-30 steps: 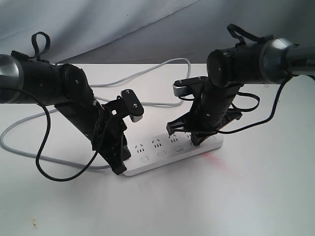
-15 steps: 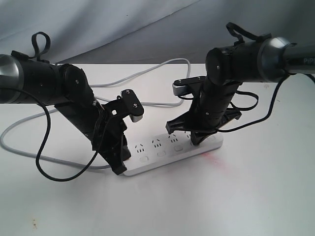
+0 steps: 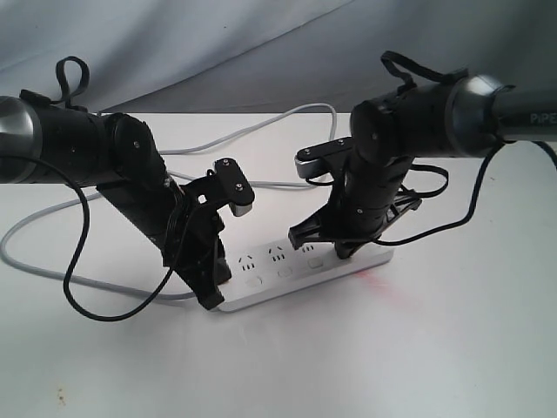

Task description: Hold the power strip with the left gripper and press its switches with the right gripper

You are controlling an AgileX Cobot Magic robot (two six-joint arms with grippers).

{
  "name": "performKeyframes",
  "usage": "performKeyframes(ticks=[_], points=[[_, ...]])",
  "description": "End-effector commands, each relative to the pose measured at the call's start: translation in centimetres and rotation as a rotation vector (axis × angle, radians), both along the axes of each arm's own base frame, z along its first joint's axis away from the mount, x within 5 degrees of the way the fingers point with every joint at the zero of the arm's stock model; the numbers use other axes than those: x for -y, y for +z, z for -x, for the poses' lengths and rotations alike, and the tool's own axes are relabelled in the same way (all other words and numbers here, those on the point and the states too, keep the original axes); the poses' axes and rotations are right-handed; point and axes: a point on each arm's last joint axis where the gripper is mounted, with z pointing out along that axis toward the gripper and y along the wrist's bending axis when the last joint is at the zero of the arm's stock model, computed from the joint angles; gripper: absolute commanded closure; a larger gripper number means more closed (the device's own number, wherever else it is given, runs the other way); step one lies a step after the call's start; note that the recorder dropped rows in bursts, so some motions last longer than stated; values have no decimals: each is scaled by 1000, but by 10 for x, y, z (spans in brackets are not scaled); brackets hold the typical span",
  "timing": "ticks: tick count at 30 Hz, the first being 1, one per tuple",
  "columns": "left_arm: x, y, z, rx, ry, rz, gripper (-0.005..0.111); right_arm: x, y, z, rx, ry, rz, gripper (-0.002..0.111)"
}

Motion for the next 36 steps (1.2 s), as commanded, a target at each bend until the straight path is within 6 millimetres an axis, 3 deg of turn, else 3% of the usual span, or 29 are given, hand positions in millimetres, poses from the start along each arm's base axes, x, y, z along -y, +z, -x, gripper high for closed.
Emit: performKeyframes(ticks=[1,6,16,19,30,36], points=[[1,-1,1,-13,9,5,107,6,-53,22,-157,-10,126,108],[1,-1,1,-13,9,5,107,5,-43,21,-134,-7,112,108],[1,-1,1,-13,11,5,107,2,25,16,36,-4,-27,108],[1,-1,1,-13,11,5,107,2,37,17,61,0,-47,108],[1,-1,1,-13,10,5,107,-1,43,17,80,11,-96,108],[1,-1,1,-13,10,5,107,-15,43,25,86,47,-138,108]])
